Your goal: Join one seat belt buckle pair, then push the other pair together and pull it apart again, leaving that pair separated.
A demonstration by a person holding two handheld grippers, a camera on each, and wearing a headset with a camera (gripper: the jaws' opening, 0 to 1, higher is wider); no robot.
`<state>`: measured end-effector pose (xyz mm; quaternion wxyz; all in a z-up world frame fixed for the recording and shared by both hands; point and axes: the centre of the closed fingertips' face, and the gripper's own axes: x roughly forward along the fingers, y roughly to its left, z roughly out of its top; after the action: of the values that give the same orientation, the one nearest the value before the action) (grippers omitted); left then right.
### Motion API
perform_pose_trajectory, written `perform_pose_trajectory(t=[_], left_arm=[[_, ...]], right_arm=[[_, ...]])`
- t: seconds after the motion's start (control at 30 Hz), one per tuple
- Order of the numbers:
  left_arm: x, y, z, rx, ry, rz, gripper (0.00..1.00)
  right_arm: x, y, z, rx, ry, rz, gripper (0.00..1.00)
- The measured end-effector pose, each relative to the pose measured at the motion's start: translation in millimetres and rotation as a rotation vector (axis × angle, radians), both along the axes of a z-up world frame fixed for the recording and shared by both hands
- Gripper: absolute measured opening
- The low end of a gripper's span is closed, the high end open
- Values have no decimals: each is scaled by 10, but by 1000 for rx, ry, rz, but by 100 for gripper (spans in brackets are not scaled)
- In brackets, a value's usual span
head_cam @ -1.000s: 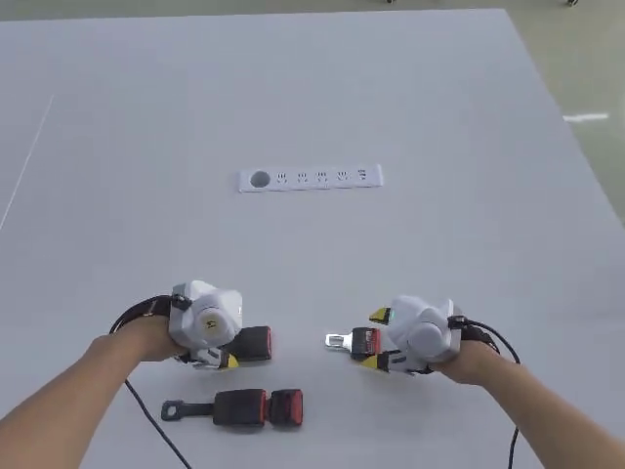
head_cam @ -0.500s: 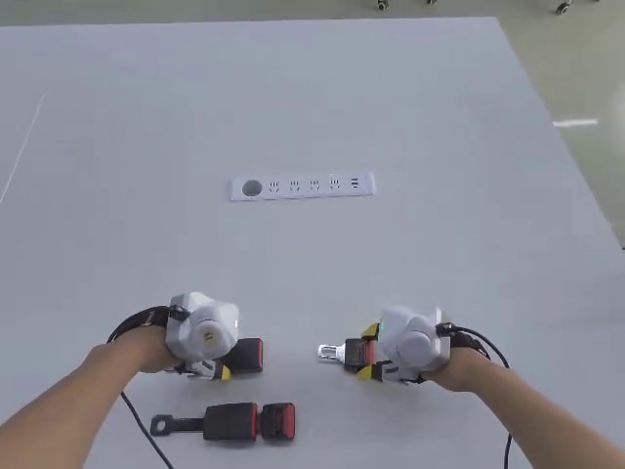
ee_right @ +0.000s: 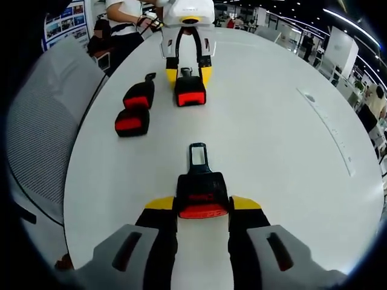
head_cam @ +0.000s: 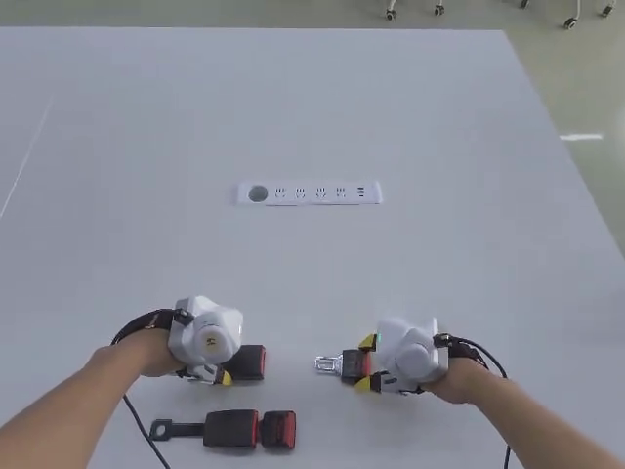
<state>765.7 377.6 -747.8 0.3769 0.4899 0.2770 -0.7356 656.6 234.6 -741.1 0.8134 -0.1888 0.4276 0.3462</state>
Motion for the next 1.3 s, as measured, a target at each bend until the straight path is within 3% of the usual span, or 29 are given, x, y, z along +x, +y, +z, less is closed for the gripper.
perform_pose_trajectory(t=[1.3], left_arm=[[1, -17, -12, 8, 15, 23, 32]], right_arm=[[506, 599, -17, 7, -13, 113, 30]])
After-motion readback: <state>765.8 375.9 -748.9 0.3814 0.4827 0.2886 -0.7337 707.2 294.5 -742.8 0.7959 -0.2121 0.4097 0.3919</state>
